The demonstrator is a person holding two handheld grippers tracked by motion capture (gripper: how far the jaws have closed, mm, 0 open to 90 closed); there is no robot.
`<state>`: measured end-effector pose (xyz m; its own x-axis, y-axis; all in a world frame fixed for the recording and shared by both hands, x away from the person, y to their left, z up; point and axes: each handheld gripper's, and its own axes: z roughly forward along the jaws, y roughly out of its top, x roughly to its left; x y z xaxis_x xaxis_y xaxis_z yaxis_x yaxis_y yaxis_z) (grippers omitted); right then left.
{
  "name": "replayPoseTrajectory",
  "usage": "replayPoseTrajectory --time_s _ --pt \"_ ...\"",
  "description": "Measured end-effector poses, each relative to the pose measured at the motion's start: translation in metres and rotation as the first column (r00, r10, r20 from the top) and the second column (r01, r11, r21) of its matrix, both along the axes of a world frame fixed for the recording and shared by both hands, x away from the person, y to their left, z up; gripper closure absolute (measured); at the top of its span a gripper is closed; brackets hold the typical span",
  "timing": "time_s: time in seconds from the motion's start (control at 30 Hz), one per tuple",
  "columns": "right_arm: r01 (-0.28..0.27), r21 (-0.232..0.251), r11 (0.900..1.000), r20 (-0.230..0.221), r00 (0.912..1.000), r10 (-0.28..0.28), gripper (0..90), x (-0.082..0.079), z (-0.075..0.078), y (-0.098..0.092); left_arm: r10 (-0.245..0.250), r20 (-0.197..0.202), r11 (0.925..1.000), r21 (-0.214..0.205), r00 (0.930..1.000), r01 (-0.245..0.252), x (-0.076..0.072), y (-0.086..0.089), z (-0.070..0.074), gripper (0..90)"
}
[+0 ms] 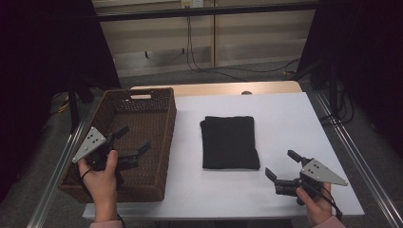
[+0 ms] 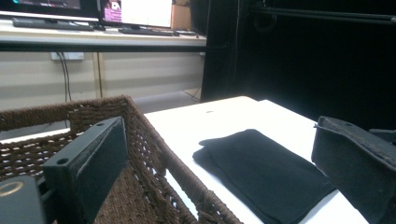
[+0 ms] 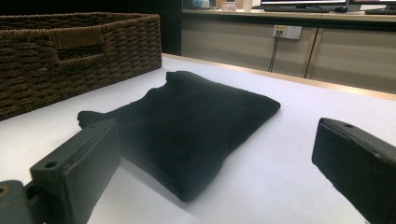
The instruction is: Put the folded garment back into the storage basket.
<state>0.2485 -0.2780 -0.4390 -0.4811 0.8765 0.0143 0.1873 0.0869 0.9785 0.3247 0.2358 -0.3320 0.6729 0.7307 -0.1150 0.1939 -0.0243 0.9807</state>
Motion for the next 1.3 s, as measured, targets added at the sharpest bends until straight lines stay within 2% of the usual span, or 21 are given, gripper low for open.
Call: replayPoseTrajectory --time_s 0.03,0.13,0.17,0.27,0.33,0.47,0.53,0.63,0.7,0.77,0.87,0.93,1.0,1.03,1.07,1.1,1.13,1.2,1.3 --pt "-0.004 0.002 1.0000 0.003 1.0000 0.004 1.1 0.000 0.000 0.000 -0.010 0.005 0.9993 0.037 0.9999 0.010 0.001 0.002 0.000 3.5" --pt "-0.005 -0.001 1.0000 0.004 1.0000 0.005 1.1 0.000 0.000 0.000 -0.002 -0.006 0.9994 -0.033 1.0000 0.002 0.001 -0.004 -0.001 3.5" --pt "-0.012 -0.001 0.9999 0.007 0.9999 0.012 1.1 0.000 0.000 0.000 -0.003 -0.011 1.0000 -0.009 0.9999 0.003 0.002 -0.003 -0.001 3.5" --pt "-0.013 -0.004 0.9999 0.007 0.9999 0.013 1.1 0.000 0.000 0.001 -0.010 -0.016 0.9998 -0.019 0.9998 0.009 0.003 -0.004 -0.001 3.4" --pt "-0.013 -0.004 0.9999 0.006 0.9999 0.013 1.1 0.000 0.000 0.001 -0.025 -0.013 0.9997 -0.004 0.9996 0.025 0.005 -0.005 -0.001 3.4" --pt "-0.017 -0.002 0.9999 0.006 0.9998 0.017 1.1 0.000 0.000 0.001 -0.038 -0.016 0.9990 -0.025 0.9992 0.038 0.006 -0.010 0.002 3.4" --pt "-0.017 -0.004 0.9998 0.007 0.9998 0.017 1.1 0.000 0.000 0.001 -0.042 -0.027 0.9988 -0.028 0.9988 0.042 0.007 -0.013 0.003 3.4" --pt "-0.020 -0.006 0.9998 0.006 0.9998 0.020 1.1 0.001 0.000 0.001 -0.052 -0.030 0.9986 -0.009 0.9982 0.052 0.009 -0.015 0.004 3.3" --pt "-0.022 -0.007 0.9997 0.010 0.9997 0.022 1.1 0.001 0.000 0.001 -0.058 -0.045 0.9978 -0.033 0.9973 0.057 0.011 -0.021 0.004 2.6" --pt "-0.020 -0.012 0.9997 0.012 0.9997 0.020 1.1 0.001 0.000 0.002 -0.059 -0.052 0.9980 -0.025 0.9969 0.057 0.013 -0.025 0.004 2.4" --pt "-0.020 -0.011 0.9997 0.007 0.9998 0.020 1.1 0.001 0.000 0.002 -0.073 -0.055 0.9968 -0.036 0.9958 0.071 0.015 -0.032 0.003 2.3" --pt "-0.020 -0.013 0.9997 0.005 0.9998 0.020 1.1 0.000 0.000 0.002 -0.075 -0.062 0.9972 -0.009 0.9953 0.074 0.016 -0.034 0.004 2.3" --pt "-0.022 -0.010 0.9997 0.009 0.9997 0.022 1.1 0.000 0.000 0.002 -0.071 -0.070 0.9975 -0.003 0.9950 0.071 0.017 -0.035 0.004 2.2" --pt "-0.021 -0.015 0.9997 0.010 0.9997 0.021 1.1 0.000 0.000 0.001 -0.075 -0.070 0.9965 -0.041 0.9947 0.072 0.019 -0.041 0.005 2.2" --pt "-0.022 -0.012 0.9997 0.012 0.9997 0.022 1.1 0.001 0.000 0.001 -0.070 -0.081 0.9975 -0.021 0.9943 0.068 0.020 -0.042 0.006 2.2" --pt "-0.021 -0.008 0.9998 0.010 0.9997 0.021 1.1 0.001 0.000 0.002 -0.081 -0.074 0.9964 -0.029 0.9939 0.079 0.021 -0.044 0.007 2.2" --pt "-0.021 -0.010 0.9997 0.011 0.9997 0.021 1.1 0.001 0.000 0.002 -0.078 -0.080 0.9970 -0.008 0.9938 0.078 0.022 -0.046 0.008 2.3" --pt "-0.020 -0.010 0.9997 0.009 0.9997 0.020 1.1 0.000 0.000 0.002 -0.086 -0.077 0.9963 -0.010 0.9933 0.086 0.025 -0.053 0.010 2.3" --pt "-0.023 -0.007 0.9997 0.010 0.9997 0.023 1.2 0.000 0.000 0.002 -0.096 -0.084 0.9952 0.011 0.9918 0.097 0.026 -0.062 0.014 2.5"
